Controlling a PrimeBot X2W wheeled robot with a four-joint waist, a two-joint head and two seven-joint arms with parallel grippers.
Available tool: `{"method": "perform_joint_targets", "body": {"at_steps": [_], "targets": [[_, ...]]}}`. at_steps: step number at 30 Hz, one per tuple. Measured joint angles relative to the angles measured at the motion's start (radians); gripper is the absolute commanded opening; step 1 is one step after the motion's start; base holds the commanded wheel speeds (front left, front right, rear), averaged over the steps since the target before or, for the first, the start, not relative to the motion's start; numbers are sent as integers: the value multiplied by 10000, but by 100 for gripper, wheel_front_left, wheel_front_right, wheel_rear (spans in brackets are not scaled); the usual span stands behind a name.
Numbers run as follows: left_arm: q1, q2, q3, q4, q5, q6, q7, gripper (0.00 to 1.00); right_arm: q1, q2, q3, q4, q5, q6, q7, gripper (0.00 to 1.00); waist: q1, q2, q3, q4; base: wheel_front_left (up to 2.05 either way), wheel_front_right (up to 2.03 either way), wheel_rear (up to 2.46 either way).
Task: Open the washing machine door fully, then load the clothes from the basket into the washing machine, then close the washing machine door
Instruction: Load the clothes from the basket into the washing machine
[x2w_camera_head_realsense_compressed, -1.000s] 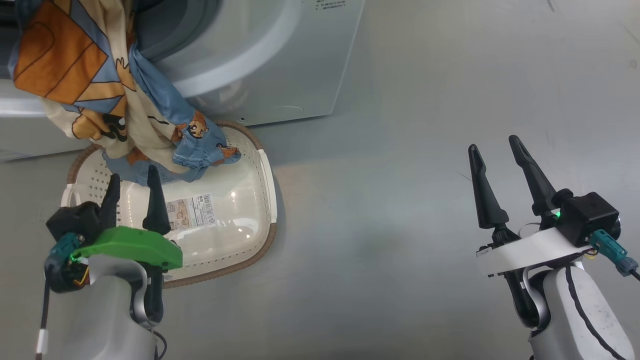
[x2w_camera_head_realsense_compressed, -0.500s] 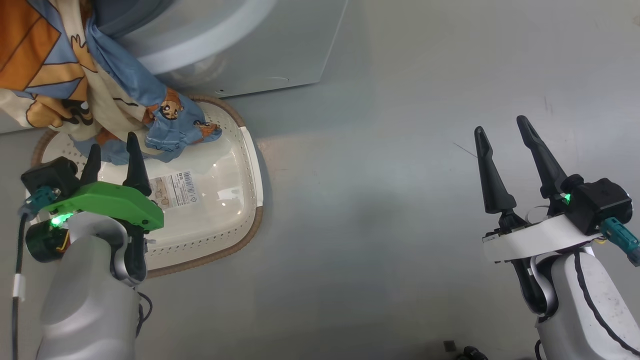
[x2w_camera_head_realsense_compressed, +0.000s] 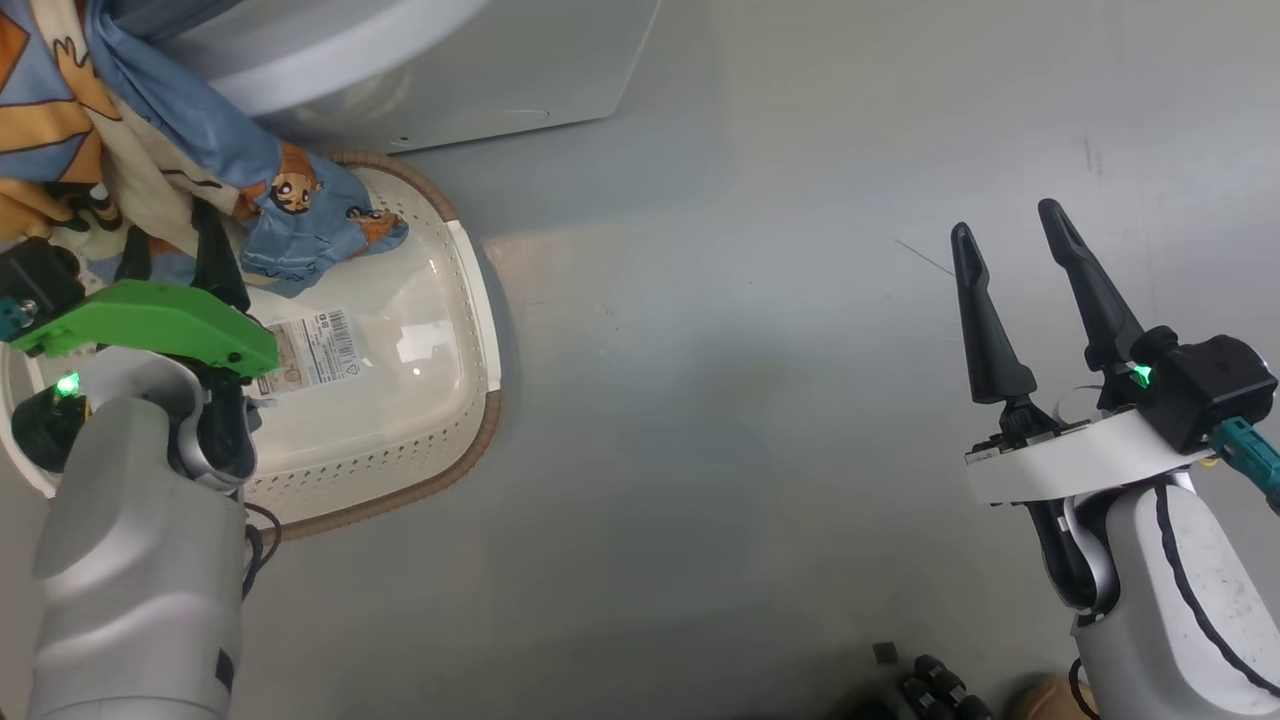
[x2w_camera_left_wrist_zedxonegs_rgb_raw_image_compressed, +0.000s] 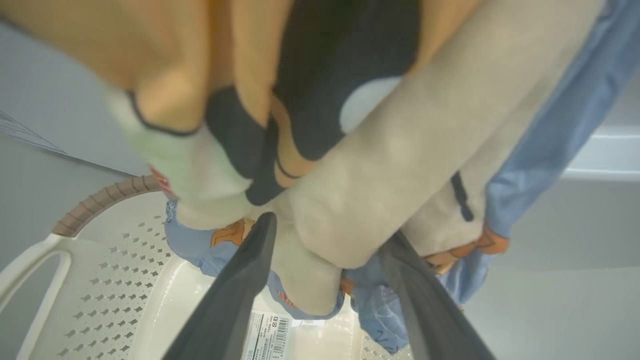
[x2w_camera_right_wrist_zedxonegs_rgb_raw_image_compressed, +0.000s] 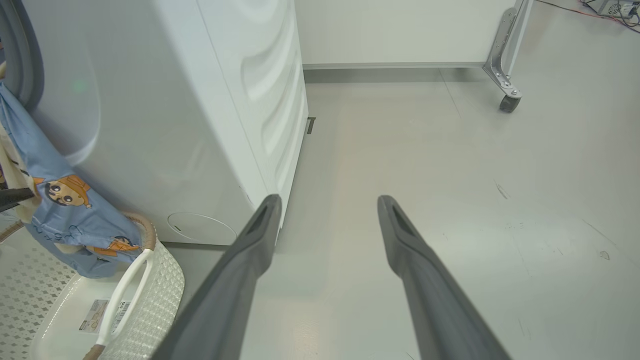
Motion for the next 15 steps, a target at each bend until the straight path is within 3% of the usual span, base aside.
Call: {"method": "perform_joint_targets", "body": {"at_steps": [15], "targets": [[-1215, 299, 520, 746, -343, -77, -648, 100, -137, -111, -27, -140, -73, 0, 0, 100, 0, 0, 783, -113, 0, 0, 0]]}}
